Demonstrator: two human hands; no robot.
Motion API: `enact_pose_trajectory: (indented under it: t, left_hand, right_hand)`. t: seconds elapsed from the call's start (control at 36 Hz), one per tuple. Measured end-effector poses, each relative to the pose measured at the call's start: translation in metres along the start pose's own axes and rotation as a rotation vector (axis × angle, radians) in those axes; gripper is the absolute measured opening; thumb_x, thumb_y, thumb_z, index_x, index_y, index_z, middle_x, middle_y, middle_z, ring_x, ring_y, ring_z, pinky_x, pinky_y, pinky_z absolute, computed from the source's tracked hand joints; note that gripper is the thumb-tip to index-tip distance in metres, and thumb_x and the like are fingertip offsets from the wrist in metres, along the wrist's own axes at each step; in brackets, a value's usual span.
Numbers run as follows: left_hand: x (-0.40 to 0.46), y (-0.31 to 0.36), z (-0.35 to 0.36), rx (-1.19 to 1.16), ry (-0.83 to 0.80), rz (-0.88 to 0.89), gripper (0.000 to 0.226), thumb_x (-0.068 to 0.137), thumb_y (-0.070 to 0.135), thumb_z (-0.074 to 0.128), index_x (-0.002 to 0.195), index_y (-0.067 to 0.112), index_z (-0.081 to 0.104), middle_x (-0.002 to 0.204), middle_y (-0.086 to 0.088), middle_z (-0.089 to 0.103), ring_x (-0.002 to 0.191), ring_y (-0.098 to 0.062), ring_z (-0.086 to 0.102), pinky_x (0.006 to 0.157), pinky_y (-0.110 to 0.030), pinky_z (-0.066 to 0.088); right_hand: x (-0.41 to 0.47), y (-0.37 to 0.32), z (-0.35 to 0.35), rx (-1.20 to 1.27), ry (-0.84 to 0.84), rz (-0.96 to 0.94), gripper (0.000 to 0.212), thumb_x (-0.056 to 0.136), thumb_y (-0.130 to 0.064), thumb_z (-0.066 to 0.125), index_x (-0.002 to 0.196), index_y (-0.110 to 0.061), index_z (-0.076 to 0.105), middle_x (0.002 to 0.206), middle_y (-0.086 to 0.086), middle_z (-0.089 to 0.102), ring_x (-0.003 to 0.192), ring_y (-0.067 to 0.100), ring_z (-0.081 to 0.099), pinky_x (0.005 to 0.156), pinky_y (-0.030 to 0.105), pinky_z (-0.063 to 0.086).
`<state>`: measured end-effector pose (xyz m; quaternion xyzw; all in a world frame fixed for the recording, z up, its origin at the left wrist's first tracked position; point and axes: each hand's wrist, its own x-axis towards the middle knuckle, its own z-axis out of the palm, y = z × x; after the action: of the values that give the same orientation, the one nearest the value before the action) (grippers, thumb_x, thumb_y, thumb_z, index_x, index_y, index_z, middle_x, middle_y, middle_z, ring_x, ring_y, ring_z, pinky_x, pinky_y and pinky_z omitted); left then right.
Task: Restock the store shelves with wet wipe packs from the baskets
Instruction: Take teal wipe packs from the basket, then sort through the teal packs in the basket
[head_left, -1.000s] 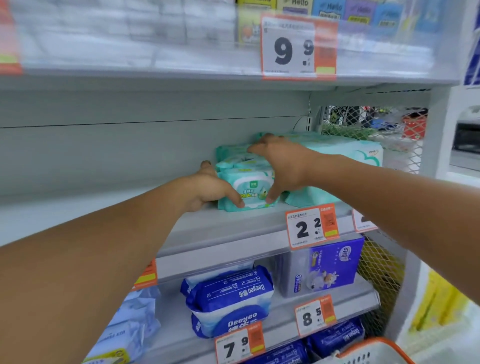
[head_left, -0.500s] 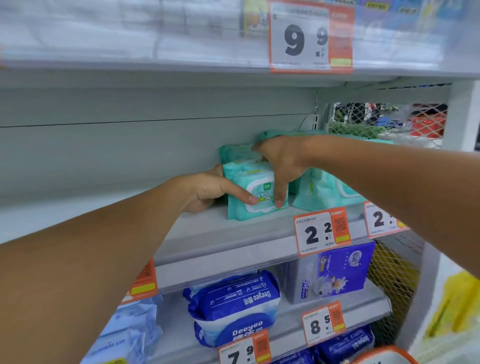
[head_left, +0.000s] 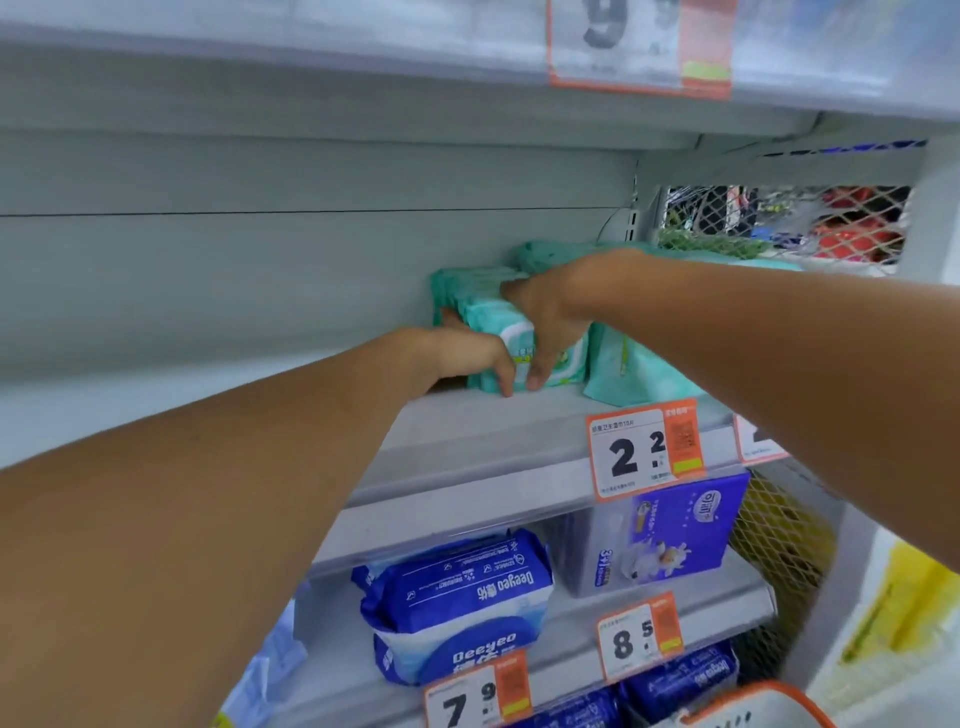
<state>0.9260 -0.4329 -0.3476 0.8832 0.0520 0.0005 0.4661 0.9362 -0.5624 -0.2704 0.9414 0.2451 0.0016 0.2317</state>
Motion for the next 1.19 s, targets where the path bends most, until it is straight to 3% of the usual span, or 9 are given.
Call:
enact_pose_trajectory:
  t: [0.14,0.28,0.42,0.5,0.58,0.78,1.03,1.11,1.19]
  left_hand:
    - [-0.017,0.010,-0.002,0.050,-0.035,-0.037,0.096,0.025,0.024,0.077,0.119,0.021,0.057,0.109,-0.005,0.066,0.098,-0.027,0.063,0.071,-0.032,0.051]
    - [-0.034,0.017,-0.004,0.210,-0.014,-0.066,0.068,0.054,0.030,0.084,0.119,0.021,0.064,0.116,-0.003,0.070,0.102,-0.024,0.067,0.092,-0.036,0.056]
    - [-0.123,0.034,0.028,0.309,0.594,0.353,0.036,0.079,0.034,0.071,0.110,0.017,0.070,0.105,0.000,0.071,0.100,-0.022,0.067,0.085,-0.028,0.051]
    - [-0.182,0.019,0.088,0.054,0.495,0.750,0.012,0.080,0.023,0.064,0.088,0.014,0.068,0.080,0.004,0.069,0.071,-0.007,0.064,0.066,-0.018,0.049]
    - [-0.211,-0.027,0.168,0.128,0.036,0.580,0.010,0.082,0.022,0.071,0.087,0.015,0.067,0.076,0.003,0.068,0.064,-0.007,0.061,0.063,-0.020,0.048]
    - [-0.254,-0.178,0.284,0.655,-0.737,-0.099,0.030,0.090,0.036,0.070,0.105,0.017,0.051,0.102,-0.007,0.052,0.086,-0.023,0.051,0.076,-0.032,0.044]
    - [-0.245,-0.232,0.314,0.603,-0.891,-0.320,0.051,0.099,0.039,0.059,0.141,0.015,0.043,0.138,-0.011,0.050,0.111,-0.026,0.057,0.090,-0.034,0.049]
    - [-0.240,-0.244,0.326,0.488,-0.865,-0.457,0.025,0.101,0.042,0.053,0.088,0.021,0.048,0.084,-0.007,0.047,0.067,-0.023,0.046,0.062,-0.033,0.047]
    - [-0.241,-0.246,0.339,0.345,-0.809,-0.619,0.047,0.101,0.051,0.046,0.118,0.009,0.056,0.107,-0.012,0.056,0.085,-0.025,0.057,0.069,-0.035,0.052]
  right_hand:
    - [-0.004,0.000,-0.001,0.016,0.024,0.009,0.115,0.058,-0.067,0.084,0.149,-0.012,0.040,0.143,0.006,0.054,0.126,0.031,0.055,0.102,0.041,0.048]
    - [-0.038,0.000,0.009,0.019,0.376,-0.025,0.060,0.071,-0.034,0.087,0.121,-0.014,0.060,0.120,0.008,0.063,0.108,0.031,0.063,0.076,0.033,0.048]
    - [-0.126,-0.007,0.069,0.578,1.073,-0.050,0.032,0.082,-0.026,0.064,0.112,-0.015,0.066,0.107,0.006,0.067,0.099,0.030,0.064,0.081,0.045,0.053]
    - [-0.174,-0.028,0.154,0.970,1.318,0.102,0.012,0.086,-0.021,0.060,0.086,-0.011,0.066,0.074,0.002,0.064,0.067,0.020,0.061,0.062,0.042,0.052]
    - [-0.191,-0.055,0.262,1.160,1.027,0.423,0.018,0.088,-0.025,0.062,0.075,-0.014,0.061,0.063,-0.002,0.058,0.061,0.021,0.058,0.058,0.038,0.046]
    - [-0.253,-0.102,0.452,0.863,-0.676,0.369,0.042,0.087,-0.032,0.074,0.115,-0.003,0.063,0.127,0.017,0.063,0.113,0.034,0.062,0.084,0.036,0.053]
    - [-0.283,-0.135,0.513,1.006,-1.111,0.405,0.108,0.079,-0.061,0.074,0.155,-0.005,0.022,0.161,0.015,0.027,0.143,0.037,0.036,0.110,0.049,0.042]
    - [-0.272,-0.160,0.521,0.798,-1.052,0.289,0.105,0.075,-0.065,0.074,0.151,-0.004,0.035,0.152,0.017,0.040,0.136,0.035,0.045,0.110,0.045,0.041]
    - [-0.264,-0.170,0.523,0.774,-0.987,0.306,0.061,0.073,-0.050,0.080,0.116,-0.009,0.064,0.114,0.018,0.062,0.096,0.029,0.064,0.087,0.039,0.058]
